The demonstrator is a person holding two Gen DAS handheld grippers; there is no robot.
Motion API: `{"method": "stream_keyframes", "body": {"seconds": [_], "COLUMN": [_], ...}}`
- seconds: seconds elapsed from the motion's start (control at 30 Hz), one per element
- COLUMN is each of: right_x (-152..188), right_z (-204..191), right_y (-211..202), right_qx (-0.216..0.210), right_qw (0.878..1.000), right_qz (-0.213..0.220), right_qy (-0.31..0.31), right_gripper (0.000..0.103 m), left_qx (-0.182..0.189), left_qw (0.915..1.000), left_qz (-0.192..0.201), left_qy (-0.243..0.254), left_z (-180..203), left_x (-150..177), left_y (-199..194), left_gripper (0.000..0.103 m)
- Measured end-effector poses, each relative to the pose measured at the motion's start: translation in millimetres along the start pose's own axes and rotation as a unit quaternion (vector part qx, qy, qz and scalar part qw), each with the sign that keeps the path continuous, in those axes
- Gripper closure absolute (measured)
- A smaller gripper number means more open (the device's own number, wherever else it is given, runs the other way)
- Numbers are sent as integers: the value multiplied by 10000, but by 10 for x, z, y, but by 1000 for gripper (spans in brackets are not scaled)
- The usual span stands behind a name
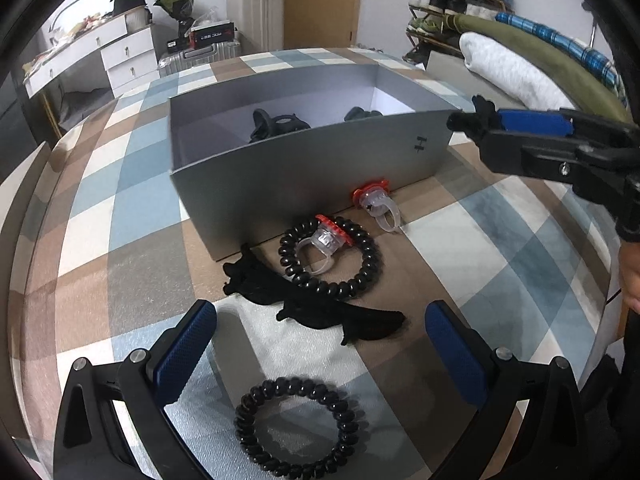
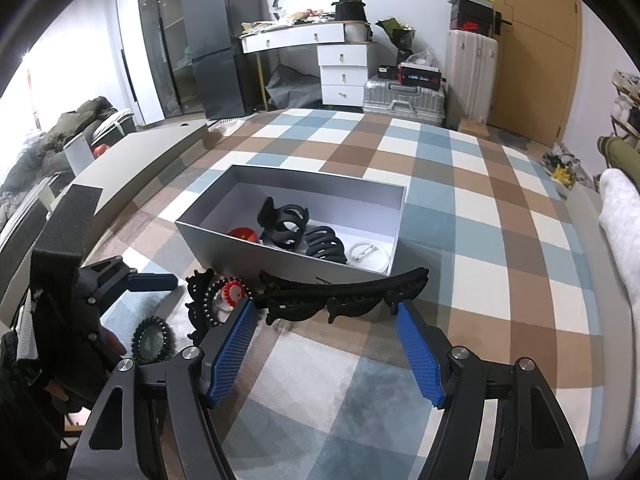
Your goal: Organize jewelry
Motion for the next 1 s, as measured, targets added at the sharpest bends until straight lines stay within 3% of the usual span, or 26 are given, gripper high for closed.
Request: {"method": "stream_keyframes", "body": {"seconds": [0.2,0.27,0.47,0.5,0.87,0.9,0.93,1.0], "right_x": [0,1,0,0,-7,-10,-10,-16], "right_z": [7,7,1,2,-7,-2,-1,3], "right_y": [3,3,-2,-2,-21,-21,-23,-30], "right_qx": [1,5,-1,1,-5,-4,-5,-8], "right_qw": [10000,10000,10000,10000,10000,10000,10000,10000], "right_qz": [5,6,7,9,21,27,31,45], "right_qy": [6,3,-14,-18,7,11,13,17], "right_gripper": [31,31,31,31,31,31,31,31], "left_qx": [-68,-73,-131,-113,-70,-65,-83,27], "left_qw": [9999,9999,9996,9995,9994,9994,9994,9997], "left_qz": [-11,36,170,207,270,288,295,257], "left_qy": [81,100,192,220,214,200,176,28], "left_z": [22,19,34,39,35,26,11,-28], "left_x": [-1,-9,-4,-1,14,13,18,19], "left_y": [9,-1,-45,-62,-89,-99,-111,-125], "left_gripper": [2,7,36,48,49,55,79,84]}}
Point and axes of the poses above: each gripper's, at about its wrist camera, not at the fingertips, and y roughly the way its jaws point, z to its right, x to its underside, the point moved 6 cm from there along y, roughly the way its jaws point, and after that the axes turned 5 degrees about -x, right-handed, at the moved point
